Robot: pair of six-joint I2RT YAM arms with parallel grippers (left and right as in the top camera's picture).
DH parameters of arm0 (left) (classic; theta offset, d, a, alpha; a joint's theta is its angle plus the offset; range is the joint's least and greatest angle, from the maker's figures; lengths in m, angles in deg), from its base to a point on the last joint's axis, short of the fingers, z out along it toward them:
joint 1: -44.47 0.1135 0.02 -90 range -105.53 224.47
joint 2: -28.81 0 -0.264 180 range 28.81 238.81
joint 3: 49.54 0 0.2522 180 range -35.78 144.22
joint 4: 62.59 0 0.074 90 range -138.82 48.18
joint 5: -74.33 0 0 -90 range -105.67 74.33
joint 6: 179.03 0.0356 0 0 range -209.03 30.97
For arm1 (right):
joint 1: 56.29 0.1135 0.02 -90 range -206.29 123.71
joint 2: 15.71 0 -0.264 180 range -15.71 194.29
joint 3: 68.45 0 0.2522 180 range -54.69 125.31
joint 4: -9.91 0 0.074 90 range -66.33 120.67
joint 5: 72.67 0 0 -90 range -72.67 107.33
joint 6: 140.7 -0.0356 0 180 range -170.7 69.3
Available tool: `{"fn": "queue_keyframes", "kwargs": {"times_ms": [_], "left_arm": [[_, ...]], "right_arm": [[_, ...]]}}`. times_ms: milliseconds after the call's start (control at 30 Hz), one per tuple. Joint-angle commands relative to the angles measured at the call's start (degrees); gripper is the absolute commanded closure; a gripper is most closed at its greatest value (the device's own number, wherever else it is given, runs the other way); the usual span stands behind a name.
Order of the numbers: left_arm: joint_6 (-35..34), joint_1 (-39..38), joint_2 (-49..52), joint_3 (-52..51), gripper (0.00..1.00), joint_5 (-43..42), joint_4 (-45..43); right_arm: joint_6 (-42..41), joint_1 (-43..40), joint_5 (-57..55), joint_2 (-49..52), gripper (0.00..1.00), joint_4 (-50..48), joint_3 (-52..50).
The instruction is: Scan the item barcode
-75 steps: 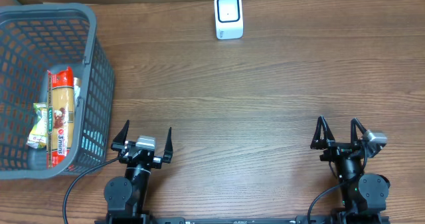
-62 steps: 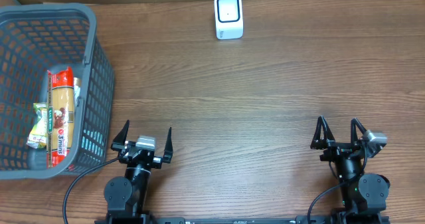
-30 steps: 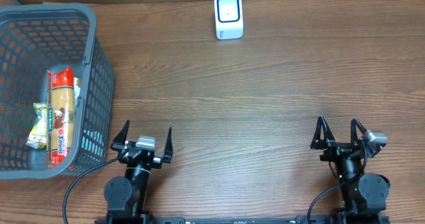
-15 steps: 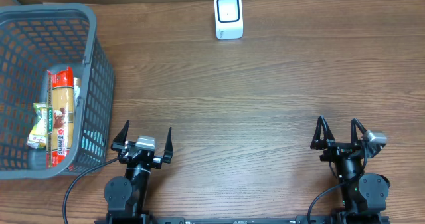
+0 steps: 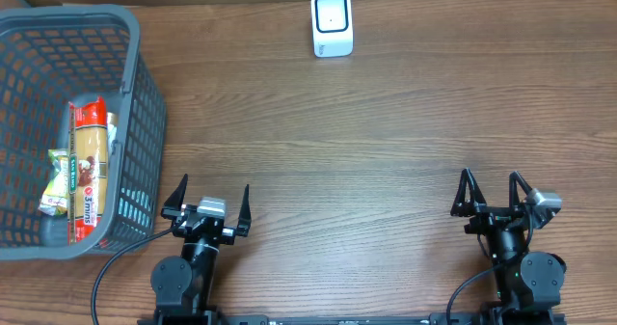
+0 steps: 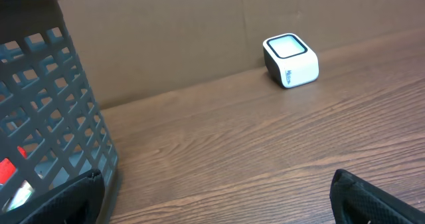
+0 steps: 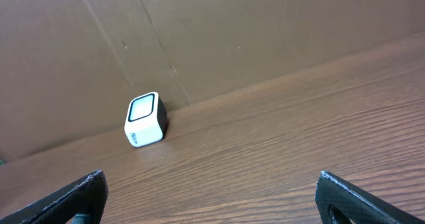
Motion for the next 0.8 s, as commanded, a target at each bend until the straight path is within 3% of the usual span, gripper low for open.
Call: {"fn": "queue_keyframes", "kwargs": {"times_ms": [0, 767], "left_arm": [[0.6, -0.1, -0.5, -0.2, 0.00, -0.4, 0.1], [0.6, -0.1, -0.5, -0.2, 0.00, -0.9, -2.0]], "right_arm": [[0.2, 0.3, -0.5, -0.7, 0.00, -0.3, -0.6], [0.2, 0.3, -1.6, -0.6, 0.00, -0.4, -0.6]]}}
